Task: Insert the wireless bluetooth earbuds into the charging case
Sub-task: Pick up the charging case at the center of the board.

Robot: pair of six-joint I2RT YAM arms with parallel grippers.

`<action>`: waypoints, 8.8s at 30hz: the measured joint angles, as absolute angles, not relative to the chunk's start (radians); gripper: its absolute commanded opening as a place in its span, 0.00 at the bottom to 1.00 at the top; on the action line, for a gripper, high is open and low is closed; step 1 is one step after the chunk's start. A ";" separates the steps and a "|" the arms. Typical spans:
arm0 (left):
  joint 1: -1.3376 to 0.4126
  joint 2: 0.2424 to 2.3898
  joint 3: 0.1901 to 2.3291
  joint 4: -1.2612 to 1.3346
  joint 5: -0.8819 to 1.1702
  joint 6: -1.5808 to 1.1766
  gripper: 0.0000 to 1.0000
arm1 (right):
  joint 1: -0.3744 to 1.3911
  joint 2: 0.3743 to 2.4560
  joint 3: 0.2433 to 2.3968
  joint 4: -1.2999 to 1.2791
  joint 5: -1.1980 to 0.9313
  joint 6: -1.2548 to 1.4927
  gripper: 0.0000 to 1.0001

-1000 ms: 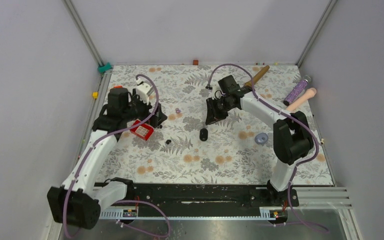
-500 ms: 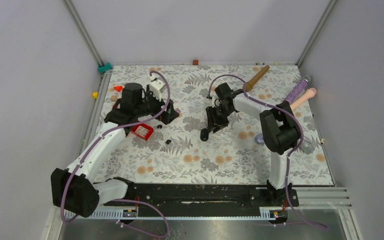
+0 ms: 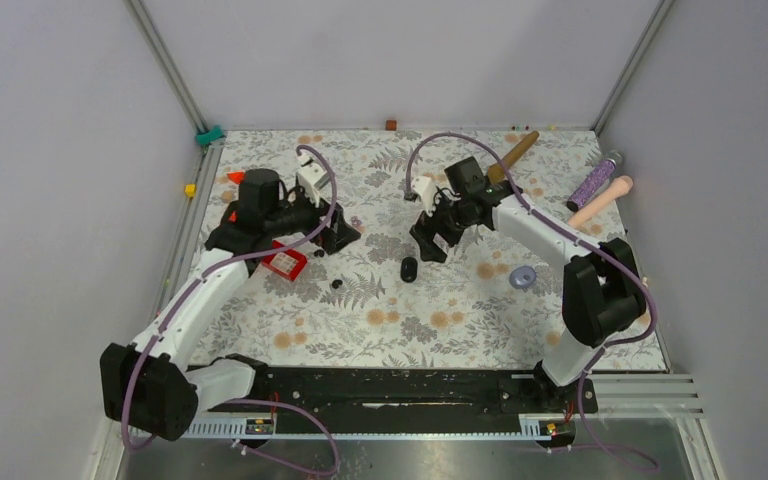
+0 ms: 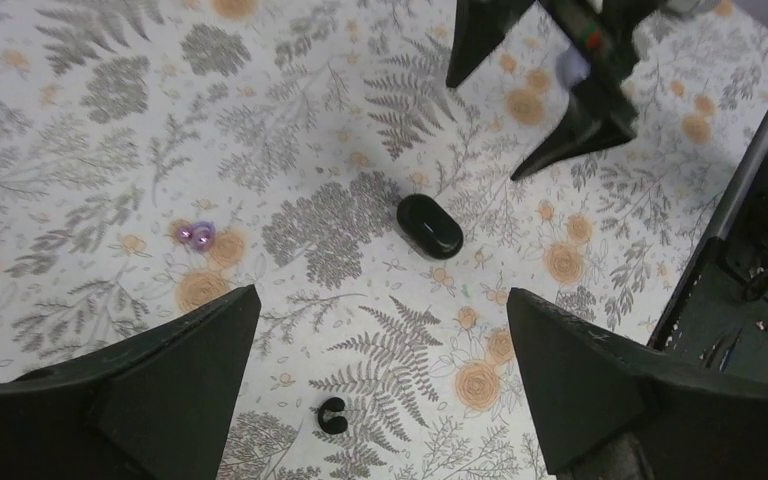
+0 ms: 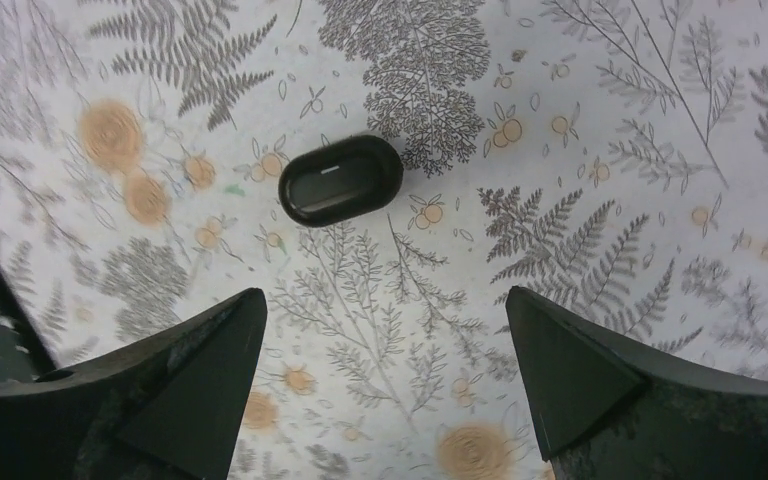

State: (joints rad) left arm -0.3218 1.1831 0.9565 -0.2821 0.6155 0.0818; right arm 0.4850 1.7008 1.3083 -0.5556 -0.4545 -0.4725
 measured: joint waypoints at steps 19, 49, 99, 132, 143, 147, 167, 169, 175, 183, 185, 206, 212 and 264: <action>-0.028 1.022 0.939 -0.275 0.783 0.070 0.99 | 0.672 1.810 1.195 -0.435 -0.269 -0.846 0.99; -0.026 0.954 0.906 -0.265 0.793 0.070 0.98 | 0.748 1.974 1.383 -0.573 -0.113 -0.816 0.99; -0.429 1.478 1.222 -0.277 0.855 -0.205 0.99 | 0.768 1.219 1.036 -0.388 -0.186 -0.859 0.59; -0.579 1.613 1.249 -0.321 0.928 -0.221 0.32 | 0.809 1.193 0.995 -0.344 -0.174 -0.863 0.62; -0.578 1.614 1.251 -0.323 0.939 -0.225 0.03 | 0.818 1.194 0.997 -0.328 -0.130 -0.836 0.99; -0.579 1.610 1.251 -0.334 0.939 -0.202 0.02 | 0.818 1.192 1.036 -0.355 -0.126 -0.783 0.99; -0.509 1.196 1.254 -0.237 1.024 -0.146 0.00 | 0.490 1.081 1.225 -0.234 -0.799 -0.049 0.99; -0.510 1.165 1.164 -0.049 1.049 -0.261 0.00 | 0.487 1.081 1.172 -0.108 -0.864 0.069 0.99; -0.511 1.214 0.813 0.466 1.028 -0.623 0.00 | 0.479 1.081 0.966 0.224 -0.957 0.338 1.00; -0.508 1.243 0.718 0.815 0.970 -0.856 0.00 | 0.457 1.082 0.848 0.448 -0.915 0.459 0.99; -0.505 1.238 0.710 0.875 0.963 -0.883 0.00 | 0.452 1.084 0.838 0.468 -0.887 0.464 0.98; -0.489 1.237 0.691 0.975 0.941 -0.925 0.00 | 0.448 1.144 0.820 0.569 -0.850 0.558 0.95; -0.488 1.237 0.691 0.975 0.941 -0.925 0.00 | 0.448 1.158 0.820 0.575 -0.850 0.578 0.93; -0.471 1.244 0.661 0.959 0.878 -0.909 0.00 | 0.511 1.153 0.820 0.523 -0.900 0.467 0.54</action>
